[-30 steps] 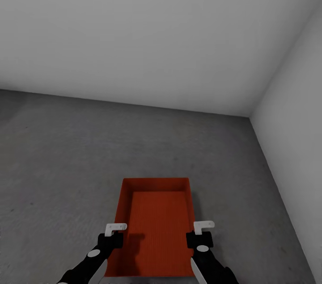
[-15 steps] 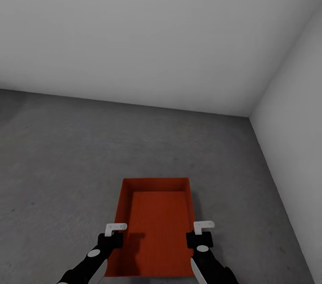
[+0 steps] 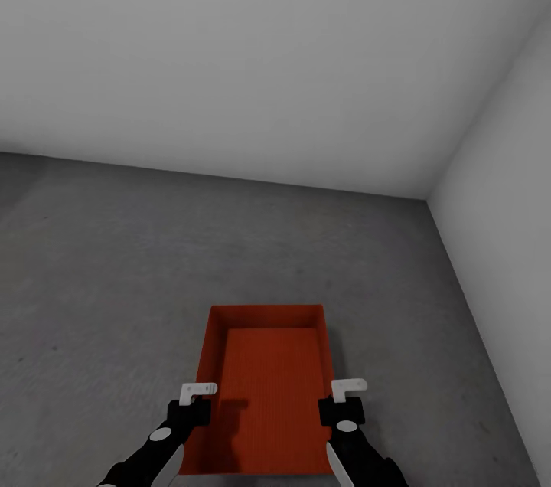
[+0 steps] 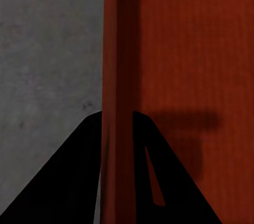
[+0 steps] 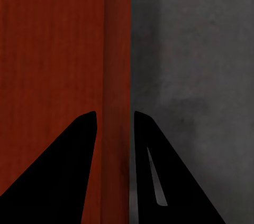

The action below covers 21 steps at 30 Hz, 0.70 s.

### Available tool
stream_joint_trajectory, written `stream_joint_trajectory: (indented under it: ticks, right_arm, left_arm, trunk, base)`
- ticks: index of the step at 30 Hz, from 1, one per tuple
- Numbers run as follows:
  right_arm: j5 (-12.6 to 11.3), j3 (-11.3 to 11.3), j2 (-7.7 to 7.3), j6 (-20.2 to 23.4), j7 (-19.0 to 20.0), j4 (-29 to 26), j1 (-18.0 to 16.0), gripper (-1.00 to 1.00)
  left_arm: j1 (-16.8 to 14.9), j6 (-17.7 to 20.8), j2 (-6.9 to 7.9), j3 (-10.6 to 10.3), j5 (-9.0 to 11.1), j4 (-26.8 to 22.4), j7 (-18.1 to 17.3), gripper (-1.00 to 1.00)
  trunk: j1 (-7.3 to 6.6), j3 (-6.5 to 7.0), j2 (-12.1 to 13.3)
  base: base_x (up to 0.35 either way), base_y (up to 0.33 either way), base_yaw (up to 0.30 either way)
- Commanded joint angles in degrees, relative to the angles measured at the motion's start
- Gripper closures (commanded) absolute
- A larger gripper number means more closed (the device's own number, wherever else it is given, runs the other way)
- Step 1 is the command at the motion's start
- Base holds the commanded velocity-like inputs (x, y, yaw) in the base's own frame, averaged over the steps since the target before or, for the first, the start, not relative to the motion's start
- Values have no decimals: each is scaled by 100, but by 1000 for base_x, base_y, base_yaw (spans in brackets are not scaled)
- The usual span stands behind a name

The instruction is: Move the two storage containers from the living room to the garage. In the garage, place one container on the floor and stack the other container on top of it (either order is fine).

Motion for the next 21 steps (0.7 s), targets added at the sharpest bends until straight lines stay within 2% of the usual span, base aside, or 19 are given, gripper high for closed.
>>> stream_joint_trajectory:
  ticks: [1,10,21]
  right_arm:
    - [217,92,-90,52,-88,-12,-1,100]
    - [217,92,-90,52,-88,-12,-1,100]
    - [217,92,-90,52,-88,-12,-1,100]
  left_arm:
    - [-9,-21,10,-46,53,14,90,100]
    - [-9,-21,10,-44,52,12,90,100]
    - [-9,-21,10,-44,51,14,89,100]
  trunk:
    - [0,-4,-3]
    - [0,-4,-3]
    - [241,-202,-444]
  base:
    - [0,0,0]
    - [0,0,0]
    - [0,0,0]
